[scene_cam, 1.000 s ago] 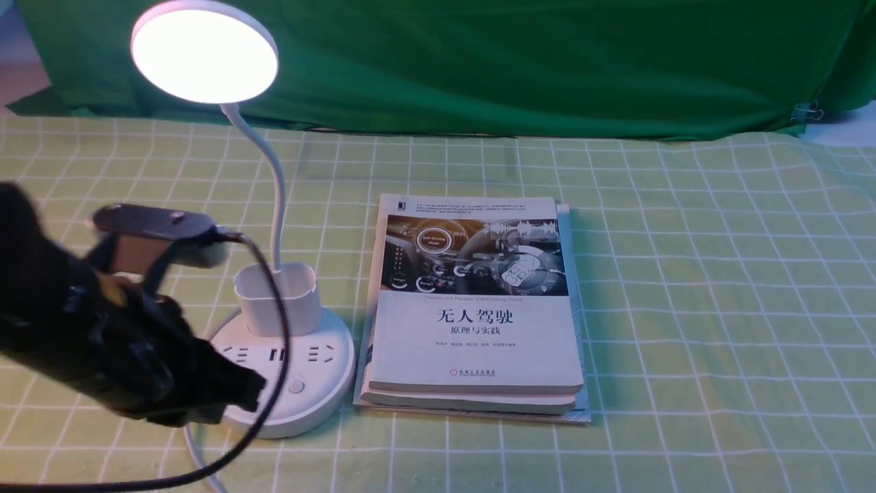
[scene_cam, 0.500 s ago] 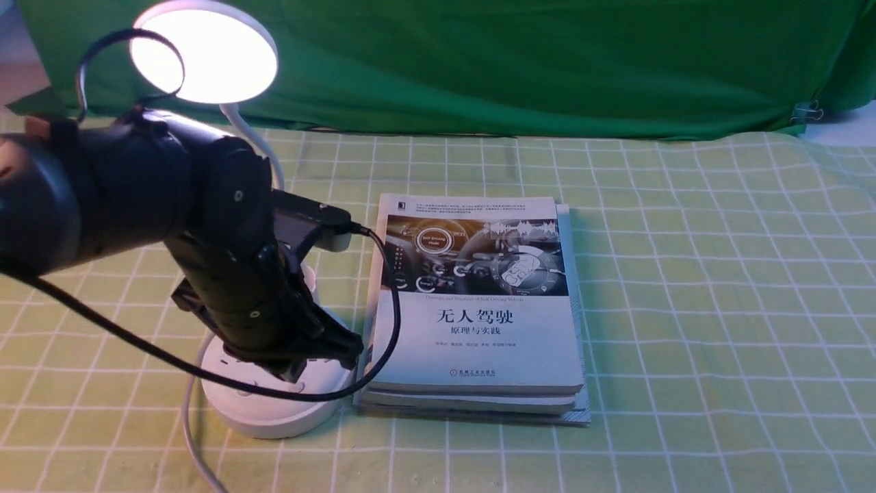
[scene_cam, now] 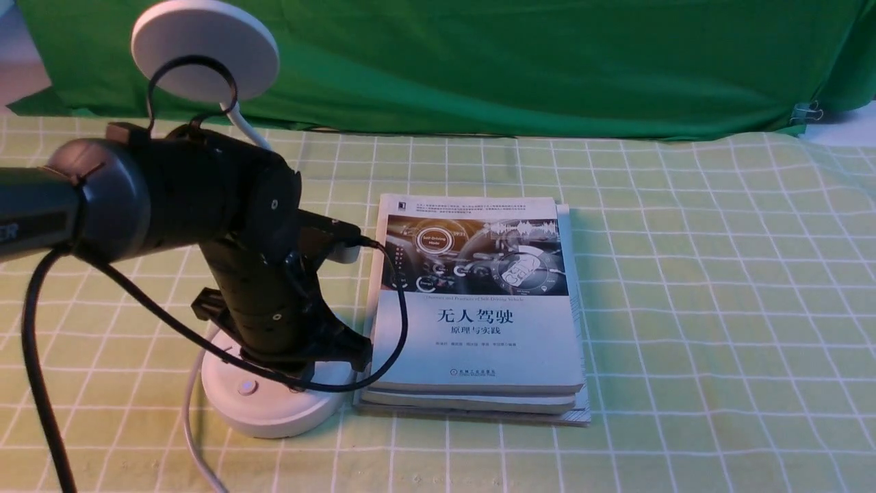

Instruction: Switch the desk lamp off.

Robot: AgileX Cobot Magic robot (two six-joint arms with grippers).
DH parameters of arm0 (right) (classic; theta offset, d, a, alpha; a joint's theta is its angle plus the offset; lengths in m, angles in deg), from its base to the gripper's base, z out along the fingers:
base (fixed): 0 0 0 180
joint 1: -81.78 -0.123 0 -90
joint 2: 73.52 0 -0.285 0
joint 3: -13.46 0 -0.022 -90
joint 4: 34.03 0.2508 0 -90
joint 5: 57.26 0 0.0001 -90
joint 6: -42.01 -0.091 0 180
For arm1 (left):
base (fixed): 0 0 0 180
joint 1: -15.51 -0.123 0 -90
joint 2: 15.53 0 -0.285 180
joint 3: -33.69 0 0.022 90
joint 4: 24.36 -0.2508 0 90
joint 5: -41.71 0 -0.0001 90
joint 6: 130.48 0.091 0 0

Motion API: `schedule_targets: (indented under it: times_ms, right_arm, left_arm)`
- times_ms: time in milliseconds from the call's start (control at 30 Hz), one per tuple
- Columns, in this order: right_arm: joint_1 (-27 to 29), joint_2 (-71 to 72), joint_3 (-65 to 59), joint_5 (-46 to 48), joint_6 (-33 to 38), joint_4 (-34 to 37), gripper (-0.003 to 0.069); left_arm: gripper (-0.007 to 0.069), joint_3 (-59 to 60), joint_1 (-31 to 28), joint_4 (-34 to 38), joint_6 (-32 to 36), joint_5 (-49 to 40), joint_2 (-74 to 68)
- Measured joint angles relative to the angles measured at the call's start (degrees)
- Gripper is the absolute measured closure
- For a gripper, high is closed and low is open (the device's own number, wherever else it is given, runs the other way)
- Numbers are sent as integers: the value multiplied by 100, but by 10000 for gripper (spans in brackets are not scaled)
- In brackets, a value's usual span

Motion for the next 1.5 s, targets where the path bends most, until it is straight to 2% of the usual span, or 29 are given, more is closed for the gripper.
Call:
schedule_targets:
  times_ms: [300, 533, 867, 1033, 1200, 1500]
  right_arm:
    - [0, 0, 0, -8, 1, 0, 421]
    - [0, 0, 0, -8, 1, 0, 421]
    - [0, 0, 0, -3, -1, 0, 421]
    - [0, 0, 0, -3, -1, 0, 421]
    - [0, 0, 0, -3, -7, 0, 421]
    - [0, 0, 0, -3, -3, 0, 421]
  left_arm:
    - [624, 137, 11, 113, 0, -58, 597]
    - [624, 1266, 95, 459, 0, 568, 2310]
    - [624, 4185, 94, 802, -33, 3571, 5813]
    - [624, 4993, 94, 802, -33, 4492, 7105]
    - [624, 5366, 94, 593, -35, 4721, 7724]
    - [624, 5487, 94, 68, -35, 4761, 7831]
